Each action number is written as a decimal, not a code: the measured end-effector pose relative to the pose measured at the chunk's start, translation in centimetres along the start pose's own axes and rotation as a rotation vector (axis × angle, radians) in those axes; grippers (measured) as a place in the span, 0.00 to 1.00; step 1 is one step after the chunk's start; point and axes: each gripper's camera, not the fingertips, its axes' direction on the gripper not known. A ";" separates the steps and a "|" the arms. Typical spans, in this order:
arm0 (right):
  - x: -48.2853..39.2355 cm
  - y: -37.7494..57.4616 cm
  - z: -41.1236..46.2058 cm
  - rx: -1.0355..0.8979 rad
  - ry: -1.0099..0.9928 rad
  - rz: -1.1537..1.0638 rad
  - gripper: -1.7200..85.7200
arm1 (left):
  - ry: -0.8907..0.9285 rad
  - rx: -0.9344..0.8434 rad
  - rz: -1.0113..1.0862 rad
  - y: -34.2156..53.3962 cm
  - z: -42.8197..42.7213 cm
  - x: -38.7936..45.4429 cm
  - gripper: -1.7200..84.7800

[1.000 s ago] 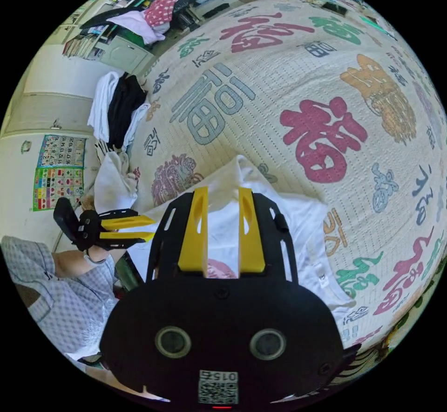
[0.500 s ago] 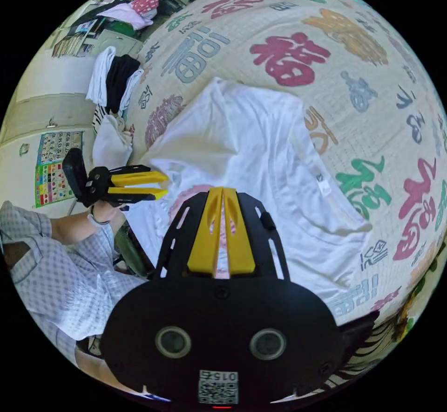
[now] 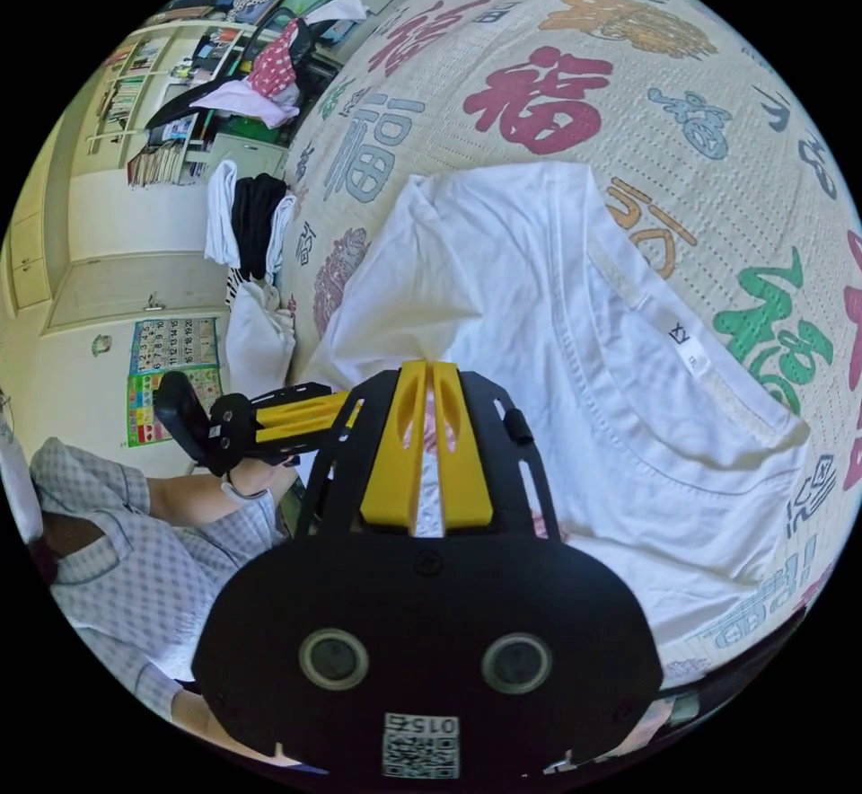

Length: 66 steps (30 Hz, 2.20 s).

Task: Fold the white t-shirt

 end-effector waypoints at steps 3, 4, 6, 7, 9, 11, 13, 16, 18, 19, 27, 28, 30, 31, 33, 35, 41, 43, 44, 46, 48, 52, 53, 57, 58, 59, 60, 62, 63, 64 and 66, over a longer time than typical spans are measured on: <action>-0.1 0.6 -1.4 -0.039 -0.025 0.004 0.01 | 0.074 0.034 0.031 -0.1 -1.5 -0.2 0.02; 0.2 1.0 -2.1 -0.055 -0.040 0.022 0.01 | 0.111 0.034 0.044 -0.1 -1.9 -0.3 0.02; 0.7 1.5 -3.0 -0.084 -0.033 0.045 0.02 | 0.151 0.028 0.047 -0.1 -1.9 -0.5 0.02; 1.0 1.7 -3.2 -0.107 -0.015 0.056 0.02 | 0.162 0.013 0.056 -0.1 -1.4 -0.5 0.03; 1.3 1.7 -2.8 -0.157 0.000 0.063 0.04 | 0.134 -0.042 0.068 -0.3 -0.2 -0.5 0.05; 1.5 1.5 -2.4 -0.213 0.060 0.083 0.08 | 0.133 -0.115 0.079 -0.4 0.9 -0.6 0.09; 1.6 1.7 -2.5 -0.275 0.092 0.092 0.11 | 0.161 -0.105 0.081 -0.3 0.5 -0.9 0.10; 1.4 2.4 -4.0 -0.258 0.090 0.108 0.12 | 0.201 -0.033 0.059 -0.1 -1.1 -1.6 0.10; 0.8 2.6 -4.8 -0.216 0.107 0.098 0.12 | 0.235 0.020 0.041 -0.3 -1.7 -2.0 0.09; 0.1 2.4 -5.1 -0.192 0.102 0.079 0.12 | 0.231 0.029 0.030 -0.7 -1.6 -2.3 0.09; -7.2 -3.2 -2.6 -0.122 0.200 -0.178 0.12 | 0.156 0.079 -0.160 -1.9 -0.9 -6.0 0.09; -7.5 -4.0 -1.8 -0.150 0.231 -0.172 0.11 | 0.125 0.077 -0.161 -1.9 -0.9 -6.3 0.09; -7.8 -4.9 -1.0 -0.185 0.302 -0.162 0.03 | 0.080 0.077 -0.164 -1.9 -0.9 -6.6 0.08; -8.2 -5.1 -0.8 -0.188 0.323 -0.183 0.02 | 0.075 0.075 -0.172 -1.8 -0.8 -7.0 0.08; -8.9 -5.3 -0.8 -0.180 0.328 -0.178 0.01 | 0.088 0.077 -0.175 -1.6 -0.5 -7.4 0.07; -9.4 -5.2 -0.8 -0.181 0.344 -0.163 0.01 | 0.074 0.076 -0.168 -1.6 -0.4 -7.6 0.05; -9.9 0.1 -3.9 -0.061 0.314 -0.115 0.06 | 0.135 0.148 -0.072 -1.8 -2.4 -5.4 0.06; -9.5 3.9 -6.1 0.049 0.263 -0.078 0.05 | 0.206 0.149 -0.026 -2.2 -2.2 -3.9 0.06; -9.4 4.9 -6.4 0.065 0.233 -0.084 0.04 | 0.225 0.129 0.012 -2.5 -1.4 -2.7 0.07; -8.9 8.0 -6.2 0.042 0.156 -0.086 0.02 | 0.220 0.080 0.056 -3.0 0.2 -1.3 0.07; -8.3 9.4 -4.4 -0.080 0.183 -0.047 0.01 | 0.206 0.025 0.073 -3.1 1.9 -0.4 0.07; -6.8 11.9 -2.7 -0.128 0.255 0.032 0.01 | 0.166 -0.016 0.083 -2.3 3.4 0.0 0.04; -6.7 12.3 -2.9 -0.105 0.249 0.049 0.01 | 0.158 -0.019 0.079 -2.1 3.4 -0.1 0.04; -7.1 16.5 -6.1 0.113 0.370 0.135 0.01 | 0.158 -0.020 0.088 -1.5 3.6 0.4 0.05; -7.4 18.1 -6.8 0.146 0.275 0.108 0.01 | 0.163 -0.019 0.093 -1.2 3.4 0.6 0.06; -7.7 19.1 -7.1 0.160 0.223 0.088 0.01 | 0.182 -0.004 0.100 -0.8 2.9 0.8 0.07; -8.4 21.3 -7.7 0.197 0.143 0.047 0.01 | 0.197 0.011 0.109 -0.5 2.5 0.9 0.08; -9.8 25.4 -8.3 0.260 0.083 0.006 0.02 | 0.253 0.057 0.141 1.1 0.7 1.2 0.09; -10.8 28.5 -8.4 0.299 0.067 -0.020 0.02 | 0.254 0.059 0.148 1.6 0.3 1.2 0.09; -11.7 31.9 -8.4 0.339 0.069 -0.043 0.02 | 0.236 0.058 0.164 2.5 -0.4 1.2 0.09; -12.6 36.9 -8.0 0.378 0.113 -0.046 0.02 | 0.183 0.048 0.192 3.8 -1.2 1.0 0.09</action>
